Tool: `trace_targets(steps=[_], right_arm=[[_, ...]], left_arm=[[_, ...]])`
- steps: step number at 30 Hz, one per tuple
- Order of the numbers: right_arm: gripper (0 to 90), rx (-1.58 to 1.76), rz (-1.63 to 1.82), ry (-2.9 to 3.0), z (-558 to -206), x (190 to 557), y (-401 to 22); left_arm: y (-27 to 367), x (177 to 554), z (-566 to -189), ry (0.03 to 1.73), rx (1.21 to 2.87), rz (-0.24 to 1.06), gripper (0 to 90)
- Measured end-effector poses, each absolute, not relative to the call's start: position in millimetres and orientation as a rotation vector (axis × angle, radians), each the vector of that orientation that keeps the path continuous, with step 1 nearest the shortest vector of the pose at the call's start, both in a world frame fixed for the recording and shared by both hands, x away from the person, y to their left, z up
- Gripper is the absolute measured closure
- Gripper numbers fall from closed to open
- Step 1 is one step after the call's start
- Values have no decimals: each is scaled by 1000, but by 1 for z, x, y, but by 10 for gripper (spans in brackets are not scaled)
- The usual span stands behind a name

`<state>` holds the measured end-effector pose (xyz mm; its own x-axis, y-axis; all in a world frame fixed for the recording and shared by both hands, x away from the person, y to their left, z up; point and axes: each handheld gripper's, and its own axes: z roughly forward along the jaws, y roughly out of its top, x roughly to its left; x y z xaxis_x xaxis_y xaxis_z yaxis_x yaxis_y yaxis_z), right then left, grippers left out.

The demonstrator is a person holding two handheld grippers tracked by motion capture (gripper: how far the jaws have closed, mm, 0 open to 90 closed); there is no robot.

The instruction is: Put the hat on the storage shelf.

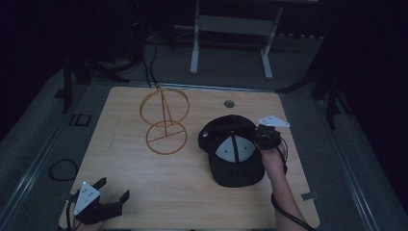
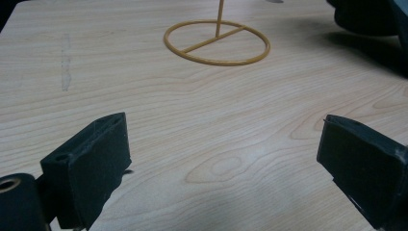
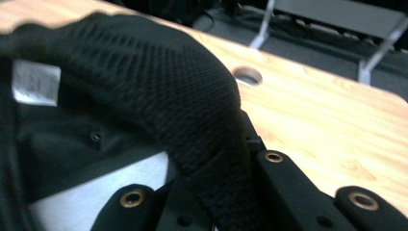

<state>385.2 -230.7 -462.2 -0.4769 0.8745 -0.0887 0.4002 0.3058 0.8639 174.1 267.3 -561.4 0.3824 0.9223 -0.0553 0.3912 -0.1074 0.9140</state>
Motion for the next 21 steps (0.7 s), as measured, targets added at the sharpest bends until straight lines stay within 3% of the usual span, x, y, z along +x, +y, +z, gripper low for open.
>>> trace_targets(steps=[11,21], right_arm=[[897,1001,1188,1964,-422,363,-217],[897,924,1233,1952,-399,344,-216]], left_arm=[[255,173,-557,1169,1685,660,56],[218,173,-541,1089,1748,580,56]])
